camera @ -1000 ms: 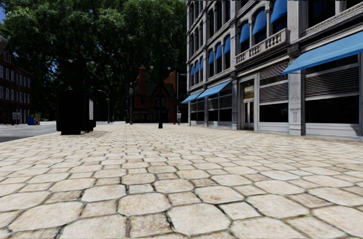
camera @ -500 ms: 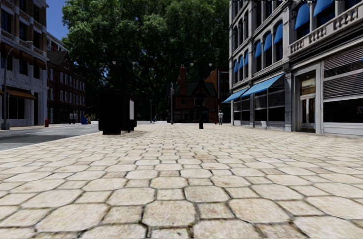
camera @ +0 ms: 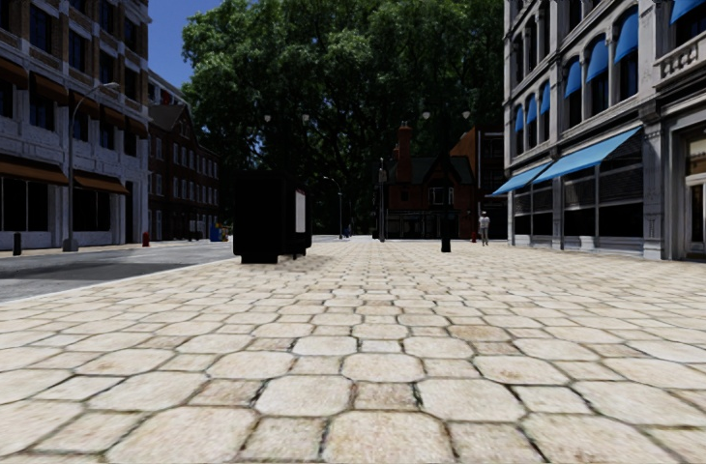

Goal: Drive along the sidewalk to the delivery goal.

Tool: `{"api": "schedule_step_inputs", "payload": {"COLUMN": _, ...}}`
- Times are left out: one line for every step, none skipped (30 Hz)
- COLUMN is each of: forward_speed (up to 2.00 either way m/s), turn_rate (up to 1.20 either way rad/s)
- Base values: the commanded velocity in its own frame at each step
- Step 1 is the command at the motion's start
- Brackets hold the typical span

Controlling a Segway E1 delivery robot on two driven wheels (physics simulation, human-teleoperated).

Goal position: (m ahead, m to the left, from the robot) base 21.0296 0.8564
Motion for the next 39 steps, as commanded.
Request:
{"api": "schedule_step_inputs", "payload": {"forward_speed": 2.00, "turn_rate": 0.00}}
{"api": "schedule_step_inputs", "payload": {"forward_speed": 2.00, "turn_rate": 0.00}}
{"api": "schedule_step_inputs", "payload": {"forward_speed": 2.00, "turn_rate": 0.00}}
{"api": "schedule_step_inputs", "payload": {"forward_speed": 2.00, "turn_rate": 0.00}}
{"api": "schedule_step_inputs", "payload": {"forward_speed": 2.00, "turn_rate": 0.00}}
{"api": "schedule_step_inputs", "payload": {"forward_speed": 2.00, "turn_rate": 0.00}}
{"api": "schedule_step_inputs", "payload": {"forward_speed": 2.00, "turn_rate": 0.00}}
{"api": "schedule_step_inputs", "payload": {"forward_speed": 2.00, "turn_rate": 0.00}}
{"api": "schedule_step_inputs", "payload": {"forward_speed": 2.00, "turn_rate": 0.00}}
{"api": "schedule_step_inputs", "payload": {"forward_speed": 2.00, "turn_rate": 0.00}}
{"api": "schedule_step_inputs", "payload": {"forward_speed": 2.00, "turn_rate": 0.00}}
{"api": "schedule_step_inputs", "payload": {"forward_speed": 2.00, "turn_rate": 0.00}}
{"api": "schedule_step_inputs", "payload": {"forward_speed": 2.00, "turn_rate": 0.00}}
{"api": "schedule_step_inputs", "payload": {"forward_speed": 2.00, "turn_rate": 0.00}}
{"api": "schedule_step_inputs", "payload": {"forward_speed": 2.00, "turn_rate": 0.00}}
{"api": "schedule_step_inputs", "payload": {"forward_speed": 2.00, "turn_rate": 0.00}}
{"api": "schedule_step_inputs", "payload": {"forward_speed": 2.00, "turn_rate": 0.00}}
{"api": "schedule_step_inputs", "payload": {"forward_speed": 2.00, "turn_rate": 0.00}}
{"api": "schedule_step_inputs", "payload": {"forward_speed": 2.00, "turn_rate": 0.00}}
{"api": "schedule_step_inputs", "payload": {"forward_speed": 2.00, "turn_rate": 0.00}}
{"api": "schedule_step_inputs", "payload": {"forward_speed": 2.00, "turn_rate": 0.00}}
{"api": "schedule_step_inputs", "payload": {"forward_speed": 2.00, "turn_rate": 0.00}}
{"api": "schedule_step_inputs", "payload": {"forward_speed": 2.00, "turn_rate": 0.00}}
{"api": "schedule_step_inputs", "payload": {"forward_speed": 2.00, "turn_rate": 0.00}}
{"api": "schedule_step_inputs", "payload": {"forward_speed": 2.00, "turn_rate": 0.00}}
{"api": "schedule_step_inputs", "payload": {"forward_speed": 2.00, "turn_rate": 0.00}}
{"api": "schedule_step_inputs", "payload": {"forward_speed": 2.00, "turn_rate": 0.00}}
{"api": "schedule_step_inputs", "payload": {"forward_speed": 2.00, "turn_rate": 0.00}}
{"api": "schedule_step_inputs", "payload": {"forward_speed": 2.00, "turn_rate": 0.00}}
{"api": "schedule_step_inputs", "payload": {"forward_speed": 2.00, "turn_rate": 0.00}}
{"api": "schedule_step_inputs", "payload": {"forward_speed": 2.00, "turn_rate": 0.00}}
{"api": "schedule_step_inputs", "payload": {"forward_speed": 2.00, "turn_rate": 0.00}}
{"api": "schedule_step_inputs", "payload": {"forward_speed": 2.00, "turn_rate": 0.00}}
{"api": "schedule_step_inputs", "payload": {"forward_speed": 2.00, "turn_rate": 0.00}}
{"api": "schedule_step_inputs", "payload": {"forward_speed": 2.00, "turn_rate": 0.00}}
{"api": "schedule_step_inputs", "payload": {"forward_speed": 2.00, "turn_rate": 0.00}}
{"api": "schedule_step_inputs", "payload": {"forward_speed": 2.00, "turn_rate": 0.00}}
{"api": "schedule_step_inputs", "payload": {"forward_speed": 2.00, "turn_rate": 0.00}}
{"api": "schedule_step_inputs", "payload": {"forward_speed": 2.00, "turn_rate": 0.00}}
